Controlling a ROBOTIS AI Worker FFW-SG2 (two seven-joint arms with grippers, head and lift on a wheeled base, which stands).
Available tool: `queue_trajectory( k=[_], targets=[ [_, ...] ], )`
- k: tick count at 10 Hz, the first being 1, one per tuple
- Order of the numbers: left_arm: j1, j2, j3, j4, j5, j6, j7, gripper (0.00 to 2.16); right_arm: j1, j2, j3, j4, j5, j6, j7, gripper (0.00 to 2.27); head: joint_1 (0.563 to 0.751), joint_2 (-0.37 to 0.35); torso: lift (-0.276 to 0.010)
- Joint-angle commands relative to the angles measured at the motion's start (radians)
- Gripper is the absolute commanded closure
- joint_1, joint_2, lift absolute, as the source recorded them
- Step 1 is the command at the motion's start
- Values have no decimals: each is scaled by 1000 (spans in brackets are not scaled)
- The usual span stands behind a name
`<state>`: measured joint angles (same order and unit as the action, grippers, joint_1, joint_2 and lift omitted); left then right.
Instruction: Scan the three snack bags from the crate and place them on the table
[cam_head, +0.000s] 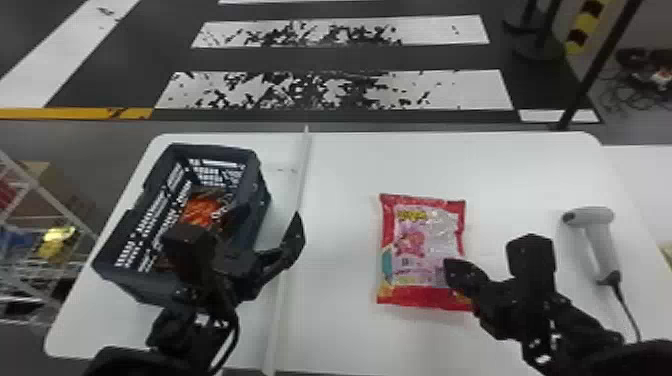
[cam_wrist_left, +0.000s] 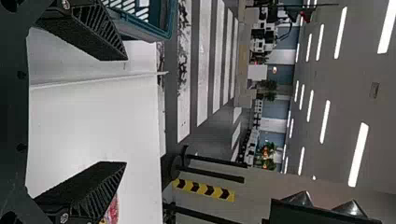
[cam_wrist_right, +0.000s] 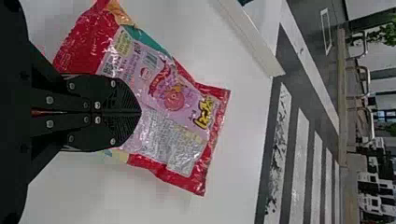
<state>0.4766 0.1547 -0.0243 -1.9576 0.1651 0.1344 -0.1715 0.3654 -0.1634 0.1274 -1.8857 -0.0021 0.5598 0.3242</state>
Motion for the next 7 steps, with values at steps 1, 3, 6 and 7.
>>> queue_trajectory(
  k=[1, 3, 6, 7],
  targets=[
    [0, -1, 1, 3, 2, 0, 0, 80, 4, 2, 8, 53, -4, -39, 0, 2192, 695, 73, -62],
    [0, -3, 0, 9, 2, -6, 0, 80, -8, 4, 9, 125, -4, -103, -2, 2192, 695, 77, -62],
    [0, -4, 0, 13, 2, -6, 0, 80, -13, 2, 3, 122, 7, -131, -2, 2192, 695, 75, -62],
    [0, -3, 0, 13, 2, -6, 1, 80, -6, 1, -2, 62, 10, -113, -2, 2192, 695, 72, -62]
  ],
)
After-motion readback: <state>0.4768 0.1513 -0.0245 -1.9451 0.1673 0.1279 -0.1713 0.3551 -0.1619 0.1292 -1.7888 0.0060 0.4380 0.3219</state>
